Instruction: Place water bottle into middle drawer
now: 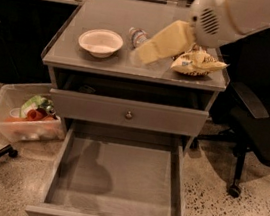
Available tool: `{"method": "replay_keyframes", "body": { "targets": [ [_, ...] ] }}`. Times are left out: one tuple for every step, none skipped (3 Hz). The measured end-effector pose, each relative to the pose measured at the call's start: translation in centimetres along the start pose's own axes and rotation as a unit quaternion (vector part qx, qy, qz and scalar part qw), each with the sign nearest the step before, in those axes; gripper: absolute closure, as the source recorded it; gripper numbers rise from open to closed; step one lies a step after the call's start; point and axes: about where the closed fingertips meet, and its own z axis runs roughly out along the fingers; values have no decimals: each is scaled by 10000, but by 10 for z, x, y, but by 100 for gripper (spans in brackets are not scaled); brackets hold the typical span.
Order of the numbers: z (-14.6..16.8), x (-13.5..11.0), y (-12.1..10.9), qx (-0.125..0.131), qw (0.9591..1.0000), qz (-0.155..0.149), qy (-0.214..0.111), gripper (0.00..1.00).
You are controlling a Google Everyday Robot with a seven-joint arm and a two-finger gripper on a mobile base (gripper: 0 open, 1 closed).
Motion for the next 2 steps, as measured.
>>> {"method": "replay_keyframes", "body": {
  "targets": [
    [54, -23, 15, 169, 9994, 165, -235, 0],
    [52, -40, 1, 436, 9963, 475, -577, 0]
  ]
}}
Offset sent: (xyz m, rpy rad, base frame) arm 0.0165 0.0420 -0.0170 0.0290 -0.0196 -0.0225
